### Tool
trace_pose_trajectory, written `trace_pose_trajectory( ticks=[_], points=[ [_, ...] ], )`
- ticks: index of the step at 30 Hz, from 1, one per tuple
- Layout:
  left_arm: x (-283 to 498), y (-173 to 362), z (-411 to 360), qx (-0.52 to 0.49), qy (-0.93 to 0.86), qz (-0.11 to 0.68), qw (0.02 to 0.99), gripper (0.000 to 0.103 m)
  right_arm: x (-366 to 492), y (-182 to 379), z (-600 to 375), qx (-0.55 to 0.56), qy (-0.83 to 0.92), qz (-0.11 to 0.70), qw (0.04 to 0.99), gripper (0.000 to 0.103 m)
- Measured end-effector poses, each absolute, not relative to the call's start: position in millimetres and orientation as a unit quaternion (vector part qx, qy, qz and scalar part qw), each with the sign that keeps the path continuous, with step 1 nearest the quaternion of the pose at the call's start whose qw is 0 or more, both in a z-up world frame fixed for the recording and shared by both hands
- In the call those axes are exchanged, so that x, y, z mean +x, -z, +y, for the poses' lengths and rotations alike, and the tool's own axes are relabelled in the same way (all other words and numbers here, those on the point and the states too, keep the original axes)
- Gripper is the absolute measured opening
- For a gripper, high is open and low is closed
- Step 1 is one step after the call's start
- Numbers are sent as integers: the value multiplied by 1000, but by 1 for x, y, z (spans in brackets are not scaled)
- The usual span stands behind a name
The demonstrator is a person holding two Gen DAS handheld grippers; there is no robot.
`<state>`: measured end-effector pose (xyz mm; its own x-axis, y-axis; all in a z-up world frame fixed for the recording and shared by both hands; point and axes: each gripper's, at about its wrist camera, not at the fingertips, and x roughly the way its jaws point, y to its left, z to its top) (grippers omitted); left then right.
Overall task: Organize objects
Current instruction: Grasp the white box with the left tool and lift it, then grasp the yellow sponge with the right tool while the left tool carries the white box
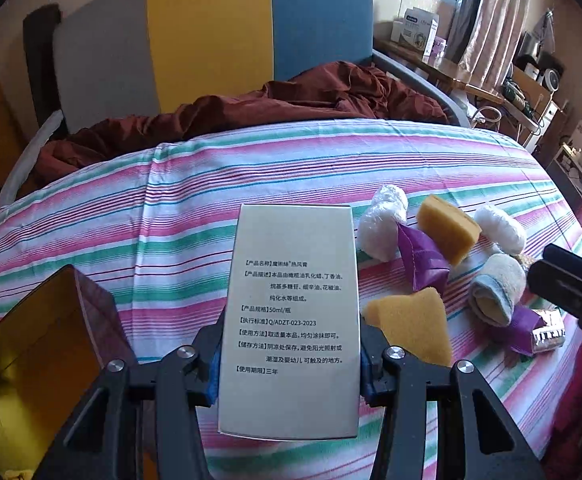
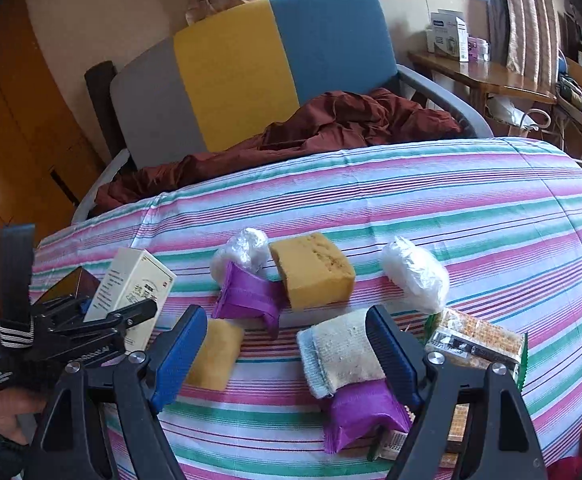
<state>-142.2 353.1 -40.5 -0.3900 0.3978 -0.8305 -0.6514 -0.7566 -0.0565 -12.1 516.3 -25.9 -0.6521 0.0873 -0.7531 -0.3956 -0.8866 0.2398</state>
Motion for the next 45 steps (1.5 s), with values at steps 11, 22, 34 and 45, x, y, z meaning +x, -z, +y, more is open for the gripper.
trace_pose_trajectory(
  ticks=[11, 22, 34, 45],
  points=[
    [-103, 21, 297, -440, -834, 97, 319, 50, -41, 55, 475, -461, -866, 173, 82, 83],
    [-74, 17, 251, -425, -853, 86, 292, 51, -78, 91, 445, -497, -846, 177, 81, 83],
    [-50, 21, 205, -435, -860, 55, 260, 51, -76, 97, 408, -524, -849, 60, 30, 56],
    [-80, 20, 127, -444, -878, 7, 178, 51, -74, 95, 402, -523, -851, 31, 39, 56]
  ],
)
